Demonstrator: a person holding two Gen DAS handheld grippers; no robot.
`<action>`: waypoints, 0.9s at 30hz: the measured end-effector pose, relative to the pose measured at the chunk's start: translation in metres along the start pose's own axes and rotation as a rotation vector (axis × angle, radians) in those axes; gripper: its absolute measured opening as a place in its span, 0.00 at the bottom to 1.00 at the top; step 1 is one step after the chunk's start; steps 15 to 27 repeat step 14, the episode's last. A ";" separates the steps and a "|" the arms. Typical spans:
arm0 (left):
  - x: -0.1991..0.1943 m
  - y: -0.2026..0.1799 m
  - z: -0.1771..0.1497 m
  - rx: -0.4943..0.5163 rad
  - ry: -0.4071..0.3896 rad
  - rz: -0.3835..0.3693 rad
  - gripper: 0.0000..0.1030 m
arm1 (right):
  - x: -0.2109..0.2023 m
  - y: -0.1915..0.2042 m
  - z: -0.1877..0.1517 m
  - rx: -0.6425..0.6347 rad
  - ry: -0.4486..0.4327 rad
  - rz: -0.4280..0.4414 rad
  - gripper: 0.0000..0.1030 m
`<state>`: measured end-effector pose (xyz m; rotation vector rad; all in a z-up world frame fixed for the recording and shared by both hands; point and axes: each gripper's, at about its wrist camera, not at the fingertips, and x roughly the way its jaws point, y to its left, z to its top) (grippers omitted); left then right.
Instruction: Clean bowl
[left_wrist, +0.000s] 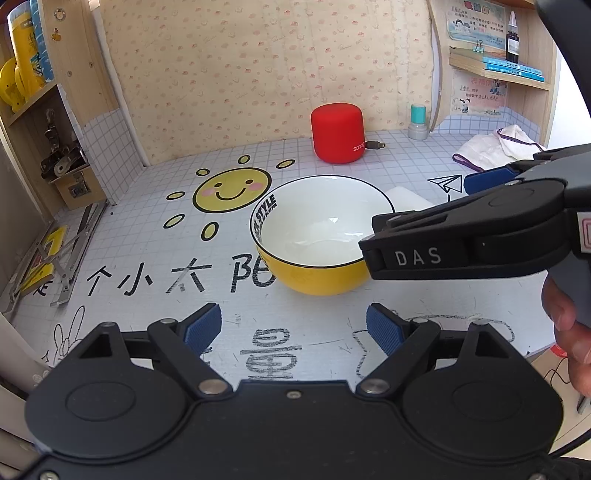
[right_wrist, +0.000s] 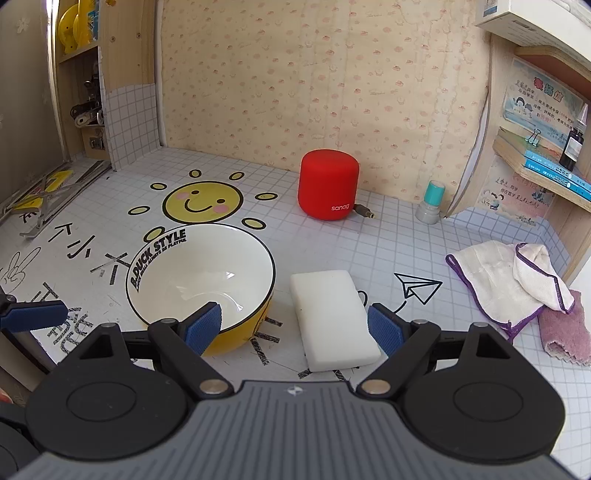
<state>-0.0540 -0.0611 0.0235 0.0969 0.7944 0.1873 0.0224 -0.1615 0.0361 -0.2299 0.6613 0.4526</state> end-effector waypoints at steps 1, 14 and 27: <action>0.000 0.000 0.000 -0.001 0.001 0.002 0.84 | 0.000 -0.001 0.000 -0.001 0.001 0.002 0.85; 0.001 0.000 0.000 0.001 -0.010 0.018 0.84 | -0.001 0.000 0.001 -0.012 -0.012 0.001 0.85; 0.001 0.000 0.000 0.001 -0.010 0.018 0.84 | -0.001 0.000 0.001 -0.012 -0.012 0.001 0.85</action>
